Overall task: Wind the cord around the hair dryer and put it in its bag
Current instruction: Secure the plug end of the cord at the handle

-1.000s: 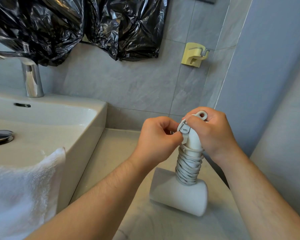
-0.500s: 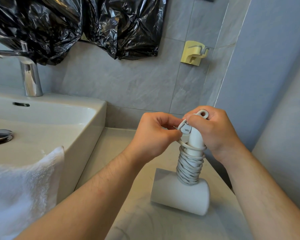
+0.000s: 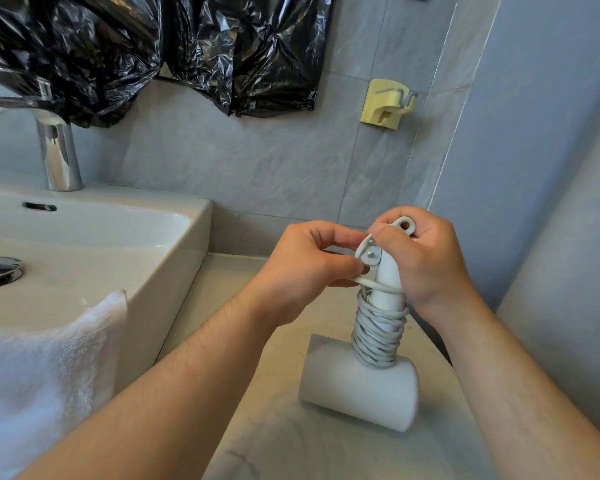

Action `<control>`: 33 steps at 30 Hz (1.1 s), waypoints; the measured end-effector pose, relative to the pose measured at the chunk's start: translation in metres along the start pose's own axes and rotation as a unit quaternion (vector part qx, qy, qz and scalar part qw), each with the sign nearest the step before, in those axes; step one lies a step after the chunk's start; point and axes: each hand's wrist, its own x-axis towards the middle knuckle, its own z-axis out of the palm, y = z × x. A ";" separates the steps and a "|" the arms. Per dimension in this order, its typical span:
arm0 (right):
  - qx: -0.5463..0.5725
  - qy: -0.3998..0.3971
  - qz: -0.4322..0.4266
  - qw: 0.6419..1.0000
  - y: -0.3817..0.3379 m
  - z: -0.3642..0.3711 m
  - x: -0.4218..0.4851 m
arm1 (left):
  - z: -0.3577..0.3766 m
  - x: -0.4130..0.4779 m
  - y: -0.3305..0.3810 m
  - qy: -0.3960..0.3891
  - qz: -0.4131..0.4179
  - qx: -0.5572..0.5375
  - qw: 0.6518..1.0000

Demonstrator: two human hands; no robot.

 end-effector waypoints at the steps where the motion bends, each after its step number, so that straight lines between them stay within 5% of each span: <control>1: -0.001 0.004 0.000 1.000 0.000 0.000 0.000 | 0.000 0.000 0.001 0.000 -0.007 -0.004 1.000; 13: -0.032 0.042 -0.010 0.999 -0.001 0.003 -0.003 | 0.001 0.000 0.000 0.005 -0.013 0.002 1.000; 19: -0.031 0.021 -0.013 0.999 -0.002 0.003 -0.002 | 0.007 -0.002 0.003 0.076 0.015 0.032 0.996; 33: -0.068 -0.062 0.008 0.996 -0.010 -0.006 0.000 | 0.005 -0.001 0.005 0.060 0.030 0.049 0.997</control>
